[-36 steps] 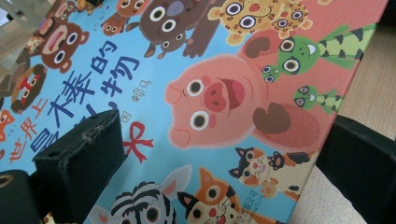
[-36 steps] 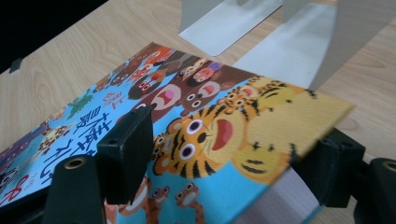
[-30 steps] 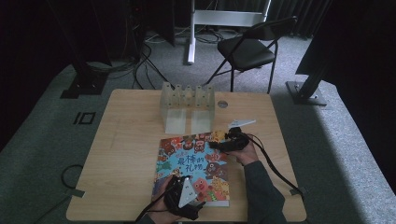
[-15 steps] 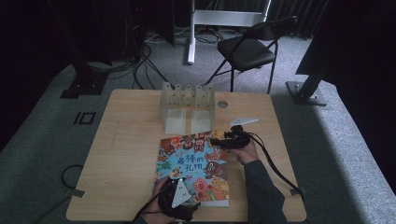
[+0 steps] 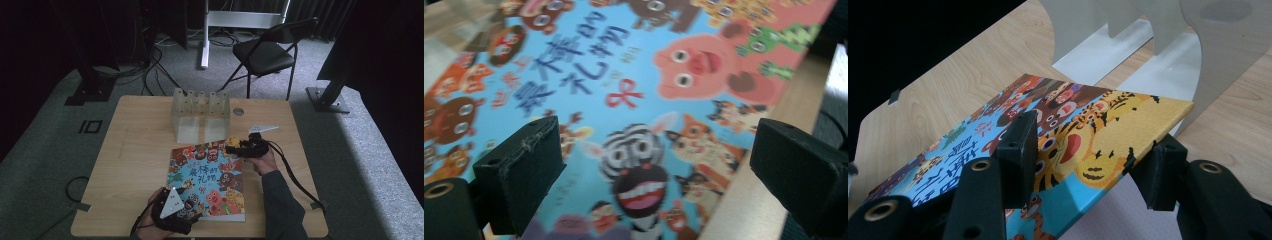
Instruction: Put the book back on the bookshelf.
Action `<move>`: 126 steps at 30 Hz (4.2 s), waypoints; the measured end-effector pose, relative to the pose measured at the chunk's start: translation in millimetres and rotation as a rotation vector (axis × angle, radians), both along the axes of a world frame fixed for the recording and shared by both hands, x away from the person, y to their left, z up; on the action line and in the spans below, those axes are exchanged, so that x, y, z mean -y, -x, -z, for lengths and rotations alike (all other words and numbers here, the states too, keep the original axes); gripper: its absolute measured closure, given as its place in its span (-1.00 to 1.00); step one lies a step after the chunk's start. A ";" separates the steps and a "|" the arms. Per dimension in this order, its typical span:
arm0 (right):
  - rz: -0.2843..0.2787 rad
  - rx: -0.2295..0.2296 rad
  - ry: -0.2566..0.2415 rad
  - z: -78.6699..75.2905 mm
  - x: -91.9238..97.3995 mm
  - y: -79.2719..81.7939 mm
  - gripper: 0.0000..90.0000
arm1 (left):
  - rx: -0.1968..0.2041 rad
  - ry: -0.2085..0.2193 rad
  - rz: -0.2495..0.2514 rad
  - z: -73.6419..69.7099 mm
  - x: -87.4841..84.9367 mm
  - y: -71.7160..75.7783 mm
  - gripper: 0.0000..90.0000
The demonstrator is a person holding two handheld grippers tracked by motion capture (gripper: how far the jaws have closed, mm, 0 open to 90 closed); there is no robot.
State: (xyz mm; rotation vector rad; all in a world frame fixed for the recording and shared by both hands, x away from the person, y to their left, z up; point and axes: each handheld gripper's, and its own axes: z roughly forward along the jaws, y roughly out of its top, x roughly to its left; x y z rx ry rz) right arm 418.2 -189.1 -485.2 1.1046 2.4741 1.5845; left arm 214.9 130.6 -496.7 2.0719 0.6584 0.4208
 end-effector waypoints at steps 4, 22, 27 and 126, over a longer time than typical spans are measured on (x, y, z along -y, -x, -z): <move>-0.005 0.006 0.001 -2.6 -0.7 -0.1 0.10 | 0.012 -0.001 -0.036 -3.3 -8.6 -7.3 -0.85; -0.043 0.025 -0.030 -18.4 -0.1 3.1 0.27 | -0.022 0.067 -0.220 2.9 -58.3 -74.1 -0.72; -0.042 0.037 -0.029 -21.5 -0.5 5.5 0.28 | -0.052 0.088 -0.229 7.3 -63.1 -85.9 -0.69; 0.039 0.358 -0.022 -67.5 26.5 50.0 0.01 | -0.105 0.369 0.160 -68.7 -71.8 -144.6 0.35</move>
